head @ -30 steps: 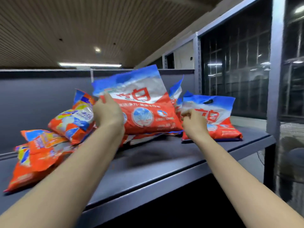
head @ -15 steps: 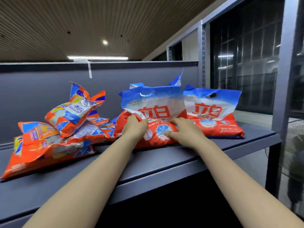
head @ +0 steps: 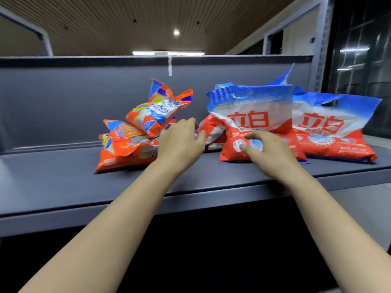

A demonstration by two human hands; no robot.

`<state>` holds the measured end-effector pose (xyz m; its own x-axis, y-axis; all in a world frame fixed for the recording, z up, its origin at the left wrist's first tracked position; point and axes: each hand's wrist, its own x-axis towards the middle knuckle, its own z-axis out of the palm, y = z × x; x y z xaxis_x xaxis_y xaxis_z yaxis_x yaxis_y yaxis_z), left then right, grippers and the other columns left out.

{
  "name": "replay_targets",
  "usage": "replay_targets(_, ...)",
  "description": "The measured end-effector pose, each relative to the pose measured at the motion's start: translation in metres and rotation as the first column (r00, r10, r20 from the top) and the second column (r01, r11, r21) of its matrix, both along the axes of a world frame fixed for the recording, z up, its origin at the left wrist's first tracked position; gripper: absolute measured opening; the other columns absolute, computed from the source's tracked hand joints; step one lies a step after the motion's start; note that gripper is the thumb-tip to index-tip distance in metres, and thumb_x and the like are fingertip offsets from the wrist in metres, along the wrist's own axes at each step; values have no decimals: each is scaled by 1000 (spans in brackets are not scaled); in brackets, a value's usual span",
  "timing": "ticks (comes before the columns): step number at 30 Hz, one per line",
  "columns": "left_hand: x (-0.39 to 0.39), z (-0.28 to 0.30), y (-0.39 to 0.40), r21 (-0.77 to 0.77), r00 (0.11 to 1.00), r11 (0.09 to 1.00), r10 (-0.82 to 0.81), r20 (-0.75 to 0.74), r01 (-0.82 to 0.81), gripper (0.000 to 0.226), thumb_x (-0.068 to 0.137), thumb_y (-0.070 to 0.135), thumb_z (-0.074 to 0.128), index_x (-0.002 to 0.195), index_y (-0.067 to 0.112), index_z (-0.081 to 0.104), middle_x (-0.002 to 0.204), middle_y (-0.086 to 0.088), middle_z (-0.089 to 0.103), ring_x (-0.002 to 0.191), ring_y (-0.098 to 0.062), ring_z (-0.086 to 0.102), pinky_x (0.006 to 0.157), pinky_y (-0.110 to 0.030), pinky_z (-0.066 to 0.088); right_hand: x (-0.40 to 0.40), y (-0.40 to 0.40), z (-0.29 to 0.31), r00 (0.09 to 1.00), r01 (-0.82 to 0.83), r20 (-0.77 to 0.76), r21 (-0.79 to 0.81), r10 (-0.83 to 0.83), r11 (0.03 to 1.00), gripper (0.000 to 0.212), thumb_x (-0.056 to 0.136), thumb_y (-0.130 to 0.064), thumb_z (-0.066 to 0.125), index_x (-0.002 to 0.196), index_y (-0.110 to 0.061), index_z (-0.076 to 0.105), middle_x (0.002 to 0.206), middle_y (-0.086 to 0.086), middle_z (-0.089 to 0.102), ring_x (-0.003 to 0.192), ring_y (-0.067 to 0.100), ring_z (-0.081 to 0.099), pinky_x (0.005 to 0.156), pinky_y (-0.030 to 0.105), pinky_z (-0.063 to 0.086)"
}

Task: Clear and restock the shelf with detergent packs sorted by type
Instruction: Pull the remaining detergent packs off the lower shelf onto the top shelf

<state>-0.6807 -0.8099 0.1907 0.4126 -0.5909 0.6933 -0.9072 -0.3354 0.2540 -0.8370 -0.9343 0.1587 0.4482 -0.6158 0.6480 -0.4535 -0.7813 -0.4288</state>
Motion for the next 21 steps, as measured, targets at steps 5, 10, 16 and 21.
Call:
replay_targets(5,33,-7,79,3,996,996,85,5,-85,28,93,33,45,106,14,60,113,-6,65,105,-30,57,86,-41,45,35,66,-3,991,-128,34,12,128,992,27,88,-32,62,112,-20,66,119,2,65,116,22,55,98,38,42)
replay_targets(10,67,-21,165,68,986,984,167,-28,-165,29,94,36,43,110,17,58,114,-4,64,107,-29,56,87,-39,42,69,140,-12,975,-221,-5,25,221,975,31,89,-29,63,116,-16,64,120,1,64,116,19,56,97,27,38)
replay_targets(16,112,-50,283,123,970,964,240,-36,-234,33,96,36,42,119,17,55,120,0,61,110,-25,54,90,-36,35,113,244,-30,957,-279,-54,83,284,957,29,89,-35,61,115,-23,63,120,-3,63,115,16,55,92,27,38)
replay_targets(21,148,-85,385,148,959,950,282,-21,-276,30,96,38,42,112,18,57,109,1,63,103,-24,57,88,-39,39,160,339,-57,929,-359,-49,133,368,924,27,87,-34,63,112,-24,65,115,-6,65,109,14,58,91,28,41)
